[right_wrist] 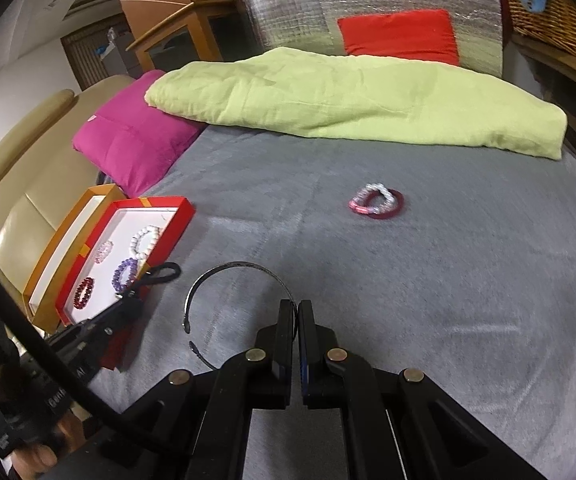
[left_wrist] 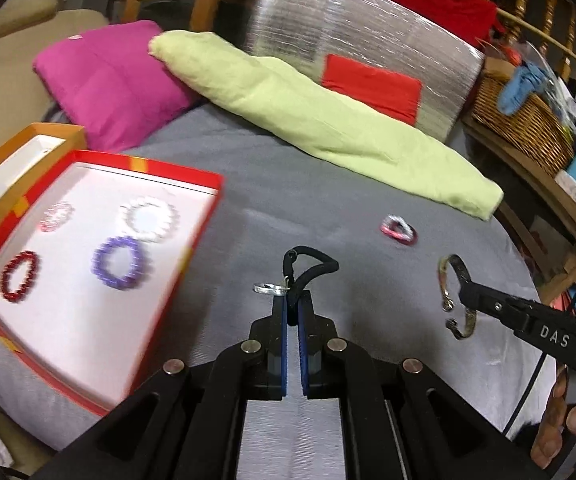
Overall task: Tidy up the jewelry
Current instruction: 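Carry the hair tie and metal bangle over the red box tray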
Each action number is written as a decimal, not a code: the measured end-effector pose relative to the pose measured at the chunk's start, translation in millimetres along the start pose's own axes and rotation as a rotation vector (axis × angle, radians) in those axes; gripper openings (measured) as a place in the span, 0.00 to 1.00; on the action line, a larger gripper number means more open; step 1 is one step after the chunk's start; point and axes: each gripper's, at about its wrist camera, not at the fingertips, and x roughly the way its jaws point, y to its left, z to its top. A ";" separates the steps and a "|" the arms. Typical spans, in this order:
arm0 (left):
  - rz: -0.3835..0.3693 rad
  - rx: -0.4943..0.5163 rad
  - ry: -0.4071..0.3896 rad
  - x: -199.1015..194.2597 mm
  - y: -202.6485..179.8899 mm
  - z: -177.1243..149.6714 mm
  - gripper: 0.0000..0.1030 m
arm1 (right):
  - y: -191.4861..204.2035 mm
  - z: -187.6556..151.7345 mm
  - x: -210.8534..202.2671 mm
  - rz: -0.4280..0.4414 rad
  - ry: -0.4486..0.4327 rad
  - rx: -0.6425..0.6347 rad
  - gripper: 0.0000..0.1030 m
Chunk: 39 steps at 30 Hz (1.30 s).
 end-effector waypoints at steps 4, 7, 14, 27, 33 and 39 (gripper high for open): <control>0.038 -0.055 -0.033 -10.5 29.0 9.8 0.05 | 17.5 9.4 6.7 0.020 -0.001 -0.031 0.03; 0.068 -0.106 -0.060 -18.8 56.0 16.7 0.05 | 34.4 15.8 11.6 0.036 -0.004 -0.057 0.03; 0.145 -0.216 -0.068 -23.7 121.0 18.7 0.05 | 87.9 30.4 28.6 0.088 -0.001 -0.134 0.03; 0.225 -0.268 -0.015 0.3 182.3 20.9 0.05 | 195.8 40.6 107.8 0.154 0.113 -0.282 0.03; 0.239 -0.266 -0.009 10.4 191.5 27.3 0.05 | 215.8 53.1 150.5 0.138 0.162 -0.290 0.03; 0.243 -0.260 0.016 24.7 195.3 30.2 0.05 | 221.8 62.9 188.6 0.100 0.212 -0.290 0.03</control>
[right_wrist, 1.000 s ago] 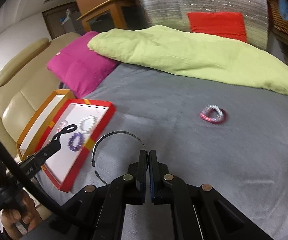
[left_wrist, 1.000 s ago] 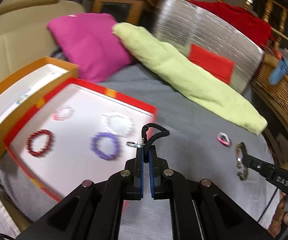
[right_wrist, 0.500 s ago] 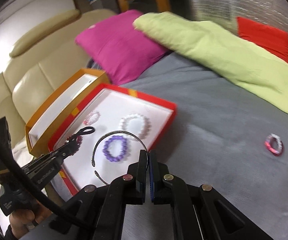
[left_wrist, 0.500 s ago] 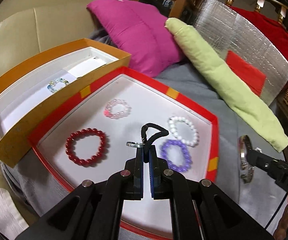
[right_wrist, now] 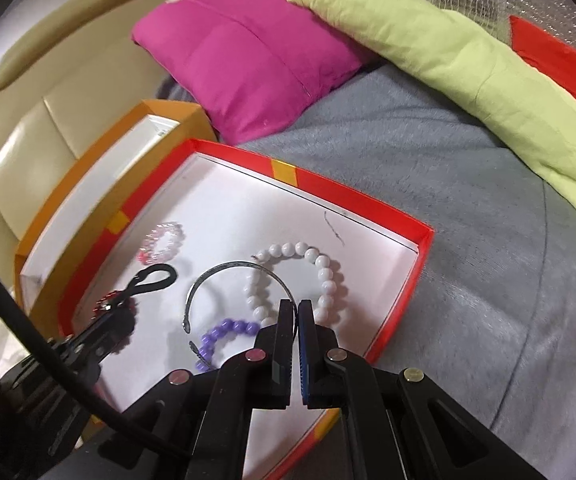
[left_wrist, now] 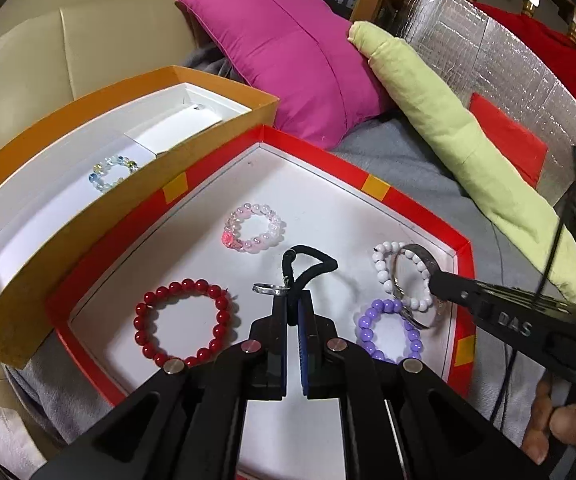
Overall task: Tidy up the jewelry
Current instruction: 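Carry the hair tie and metal bangle over the red box tray, then lower the hair tie and bangle into the tray and open both grippers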
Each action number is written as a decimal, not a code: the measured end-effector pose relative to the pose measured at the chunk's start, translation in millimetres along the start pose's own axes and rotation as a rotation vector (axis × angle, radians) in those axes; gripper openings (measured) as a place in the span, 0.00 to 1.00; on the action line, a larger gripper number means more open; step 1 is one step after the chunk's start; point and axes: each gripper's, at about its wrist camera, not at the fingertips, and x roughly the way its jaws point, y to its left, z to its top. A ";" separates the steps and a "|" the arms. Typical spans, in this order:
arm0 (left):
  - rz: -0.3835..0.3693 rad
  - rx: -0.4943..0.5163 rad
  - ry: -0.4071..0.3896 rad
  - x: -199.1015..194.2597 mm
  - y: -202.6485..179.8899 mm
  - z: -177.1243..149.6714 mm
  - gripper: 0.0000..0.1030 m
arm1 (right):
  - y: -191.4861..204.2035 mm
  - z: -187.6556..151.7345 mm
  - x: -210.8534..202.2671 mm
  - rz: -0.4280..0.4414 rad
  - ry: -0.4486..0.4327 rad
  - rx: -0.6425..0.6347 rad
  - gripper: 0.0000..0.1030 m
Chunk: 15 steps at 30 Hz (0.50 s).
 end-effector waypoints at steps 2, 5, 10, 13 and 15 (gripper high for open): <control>0.005 0.003 0.003 3.0 0.1 0.2 0.05 | -0.9 3.6 6.5 -0.006 0.010 0.002 0.03; 0.009 0.003 0.009 6.0 0.5 0.4 0.05 | -1.9 7.6 11.6 -0.009 0.015 0.003 0.03; 0.020 0.004 0.016 8.2 1.5 1.3 0.05 | -1.2 10.8 19.2 -0.017 0.029 -0.001 0.03; 0.022 0.007 0.019 8.7 1.4 1.2 0.05 | -0.4 11.1 21.7 -0.020 0.036 -0.006 0.03; 0.023 0.011 0.018 8.1 1.1 1.1 0.05 | -0.4 11.7 22.5 -0.020 0.037 -0.006 0.03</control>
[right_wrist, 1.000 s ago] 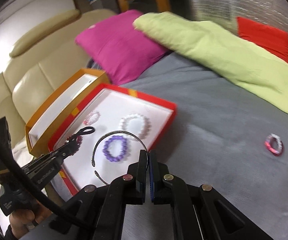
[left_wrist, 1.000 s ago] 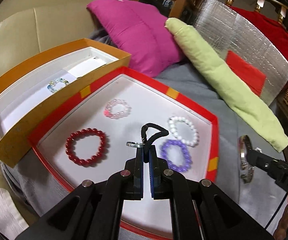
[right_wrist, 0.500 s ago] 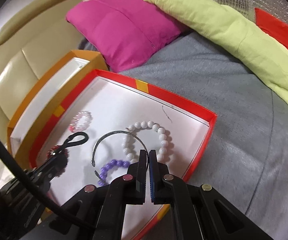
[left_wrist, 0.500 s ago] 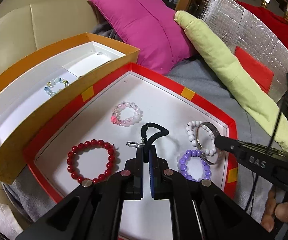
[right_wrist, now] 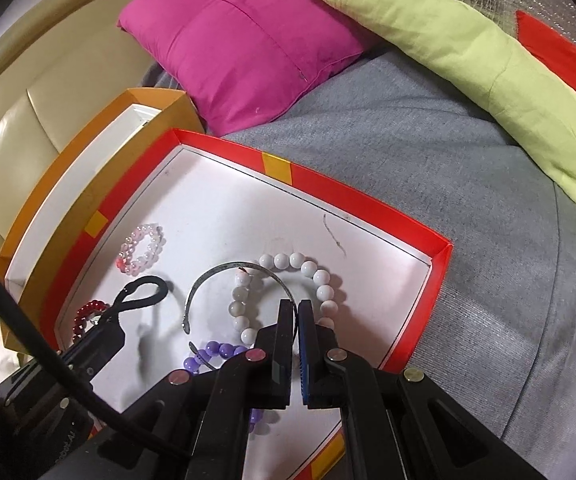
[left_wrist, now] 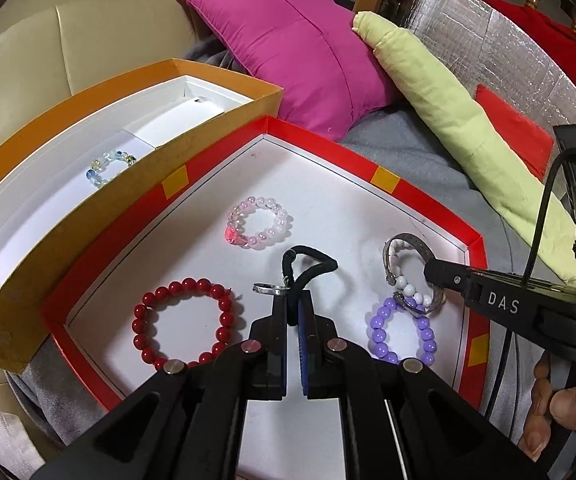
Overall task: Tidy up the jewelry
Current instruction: 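Lower the hair tie and bangle into the tray and open both grippers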
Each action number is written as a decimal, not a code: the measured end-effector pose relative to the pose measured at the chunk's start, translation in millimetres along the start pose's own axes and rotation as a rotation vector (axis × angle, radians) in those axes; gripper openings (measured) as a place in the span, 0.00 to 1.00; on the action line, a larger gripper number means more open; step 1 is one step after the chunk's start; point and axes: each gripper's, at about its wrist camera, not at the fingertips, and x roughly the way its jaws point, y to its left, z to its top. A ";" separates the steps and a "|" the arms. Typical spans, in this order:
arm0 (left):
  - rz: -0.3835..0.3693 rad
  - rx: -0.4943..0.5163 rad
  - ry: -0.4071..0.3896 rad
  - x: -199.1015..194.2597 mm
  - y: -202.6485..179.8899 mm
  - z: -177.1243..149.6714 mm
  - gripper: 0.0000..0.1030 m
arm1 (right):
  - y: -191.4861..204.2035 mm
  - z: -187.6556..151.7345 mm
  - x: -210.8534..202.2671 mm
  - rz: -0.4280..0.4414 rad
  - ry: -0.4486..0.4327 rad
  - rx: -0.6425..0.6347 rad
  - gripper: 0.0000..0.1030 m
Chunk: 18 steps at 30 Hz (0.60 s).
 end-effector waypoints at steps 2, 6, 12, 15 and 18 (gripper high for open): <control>0.002 0.001 -0.002 -0.2 -0.4 0.5 0.05 | -0.4 0.2 0.5 0.000 0.002 0.002 0.03; 0.007 -0.003 -0.005 -1.2 0.8 1.0 0.05 | -1.3 0.6 0.4 -0.004 0.004 0.007 0.04; 0.016 -0.008 -0.014 -5.9 4.6 1.8 0.05 | 0.7 1.3 -2.2 -0.002 0.003 0.007 0.07; 0.021 -0.013 -0.016 -8.2 7.4 2.6 0.05 | 3.0 0.6 -2.9 -0.003 0.002 0.002 0.07; 0.025 -0.015 -0.017 -9.6 9.0 3.0 0.05 | 3.4 0.0 -3.7 -0.004 0.002 0.005 0.07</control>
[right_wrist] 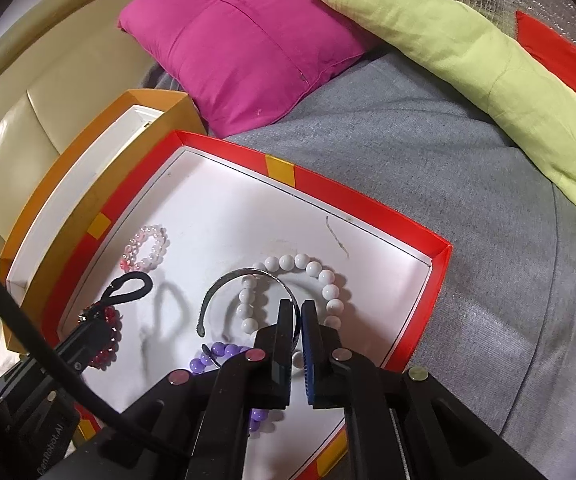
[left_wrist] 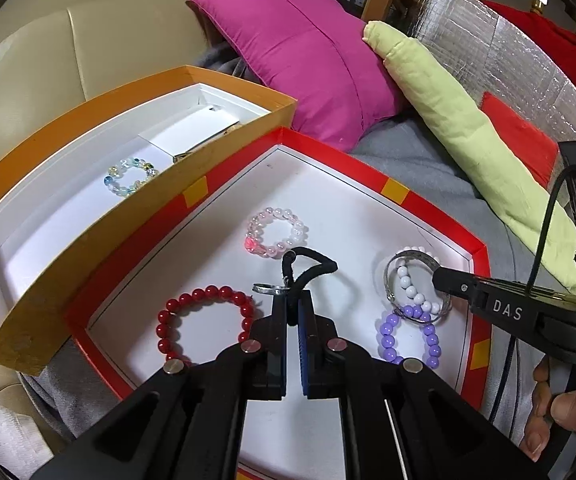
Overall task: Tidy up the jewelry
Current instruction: 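Lower the hair tie and bangle into the tray and open both grippers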
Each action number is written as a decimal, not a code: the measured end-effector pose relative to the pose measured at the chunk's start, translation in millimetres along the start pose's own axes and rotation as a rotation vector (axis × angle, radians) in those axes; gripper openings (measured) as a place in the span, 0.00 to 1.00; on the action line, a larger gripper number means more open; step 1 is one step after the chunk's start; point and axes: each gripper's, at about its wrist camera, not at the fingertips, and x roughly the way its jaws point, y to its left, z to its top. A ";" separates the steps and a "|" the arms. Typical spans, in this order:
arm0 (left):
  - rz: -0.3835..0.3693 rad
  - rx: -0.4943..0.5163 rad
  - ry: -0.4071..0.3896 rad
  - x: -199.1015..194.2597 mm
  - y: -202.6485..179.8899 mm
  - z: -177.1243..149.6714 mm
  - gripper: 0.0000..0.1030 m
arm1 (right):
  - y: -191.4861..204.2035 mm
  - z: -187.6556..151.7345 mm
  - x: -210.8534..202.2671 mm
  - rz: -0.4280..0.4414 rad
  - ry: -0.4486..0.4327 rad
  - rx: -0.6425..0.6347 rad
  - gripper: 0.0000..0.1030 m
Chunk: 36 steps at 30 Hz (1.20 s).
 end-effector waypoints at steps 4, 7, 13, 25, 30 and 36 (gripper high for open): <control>0.004 0.003 -0.001 -1.3 0.4 0.4 0.05 | -0.1 -0.7 -3.1 0.004 -0.006 0.004 0.07; 0.012 0.011 -0.005 -3.8 -0.5 1.3 0.05 | -1.0 -0.9 -6.7 0.008 -0.012 0.010 0.08; 0.034 0.014 0.008 -4.2 -1.5 0.5 0.05 | -5.1 -4.2 -16.2 0.026 -0.025 0.028 0.09; 0.074 -0.014 0.005 -12.1 3.5 -2.0 0.42 | -6.2 -7.4 -26.3 0.028 -0.033 0.033 0.15; 0.080 -0.024 -0.006 -17.3 6.7 -0.7 0.49 | -10.2 -8.6 -26.1 0.025 -0.037 0.046 0.16; 0.092 -0.048 -0.005 -18.8 7.8 -2.7 0.56 | -13.0 -14.0 -25.4 0.022 -0.027 0.050 0.16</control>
